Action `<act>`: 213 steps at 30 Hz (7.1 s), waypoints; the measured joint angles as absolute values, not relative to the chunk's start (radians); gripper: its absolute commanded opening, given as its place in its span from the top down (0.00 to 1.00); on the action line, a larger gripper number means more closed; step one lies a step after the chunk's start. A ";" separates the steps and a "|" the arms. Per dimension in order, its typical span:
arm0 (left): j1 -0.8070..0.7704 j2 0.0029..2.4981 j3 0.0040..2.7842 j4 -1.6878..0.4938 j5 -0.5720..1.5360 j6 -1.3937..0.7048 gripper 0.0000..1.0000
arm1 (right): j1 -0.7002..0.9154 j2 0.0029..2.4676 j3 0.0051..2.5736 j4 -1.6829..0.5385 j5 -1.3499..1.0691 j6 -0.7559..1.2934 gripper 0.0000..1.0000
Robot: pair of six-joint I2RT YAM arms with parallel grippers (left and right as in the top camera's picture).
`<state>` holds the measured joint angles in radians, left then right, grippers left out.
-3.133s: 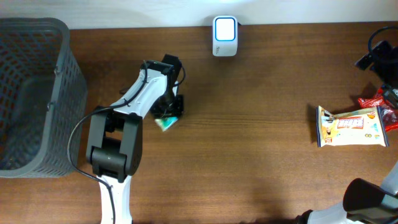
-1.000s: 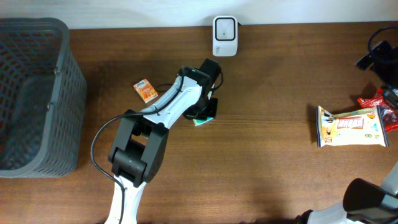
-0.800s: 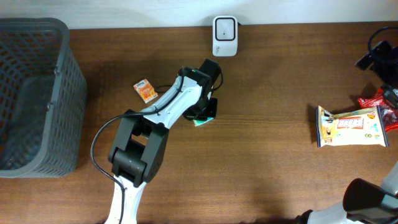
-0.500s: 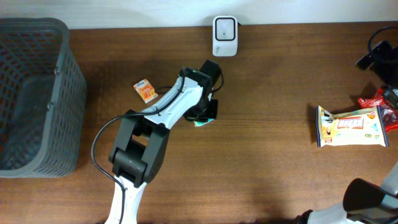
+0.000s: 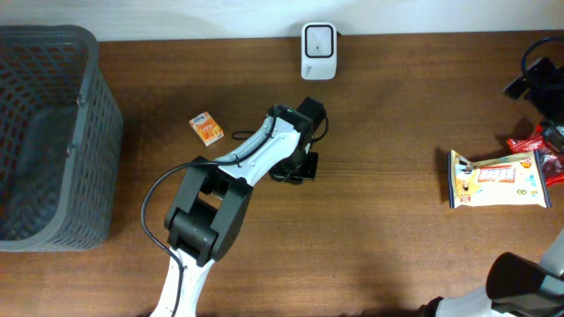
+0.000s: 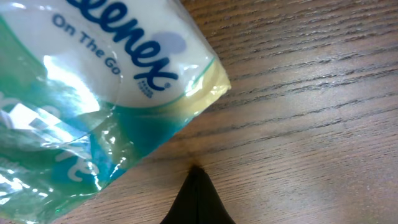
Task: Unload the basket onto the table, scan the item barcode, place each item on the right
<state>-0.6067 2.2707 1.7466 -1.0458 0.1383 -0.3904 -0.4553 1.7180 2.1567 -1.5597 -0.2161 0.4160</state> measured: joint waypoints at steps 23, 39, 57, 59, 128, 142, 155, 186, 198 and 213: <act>-0.539 2.246 1.797 -1.028 0.003 -0.390 1.00 | -0.455 1.718 2.157 -1.560 -0.216 0.416 0.02; -0.560 2.187 1.662 -0.907 0.022 -0.413 1.00 | -0.455 1.718 2.157 -1.560 -0.216 0.417 0.02; -0.591 2.197 1.626 -0.947 0.108 -0.423 1.00 | -0.455 1.718 2.157 -1.560 -0.216 0.416 0.02; -0.590 2.197 1.633 -0.973 0.107 -0.419 1.00 | -0.455 1.718 2.157 -1.560 -0.216 0.416 0.02; -0.330 2.279 2.024 -0.997 0.002 -0.239 1.00 | -0.455 1.718 2.157 -1.560 -0.216 0.416 0.02; -0.543 2.293 2.026 -0.934 -0.566 -0.444 1.00 | -0.455 1.718 2.157 -1.560 -0.216 0.416 0.02; -0.598 2.360 2.025 -0.926 -0.530 -0.518 1.00 | -0.455 1.718 2.157 -1.560 -0.216 0.416 0.02; -0.807 2.360 2.010 -1.026 -0.518 -0.526 0.67 | -0.455 1.718 2.157 -1.560 -0.216 0.417 0.02; -0.815 2.329 2.048 -1.083 -0.508 -0.527 0.24 | -0.455 1.718 2.157 -1.560 -0.216 0.416 0.02; -0.518 1.975 2.077 -1.237 -0.505 -0.525 0.01 | -0.455 1.718 2.157 -1.560 -0.216 0.417 0.02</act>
<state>-0.5182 1.9747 2.0769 -1.2373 -0.5053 -0.5251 -0.4553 1.7180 2.1567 -1.5597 -0.2165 0.4168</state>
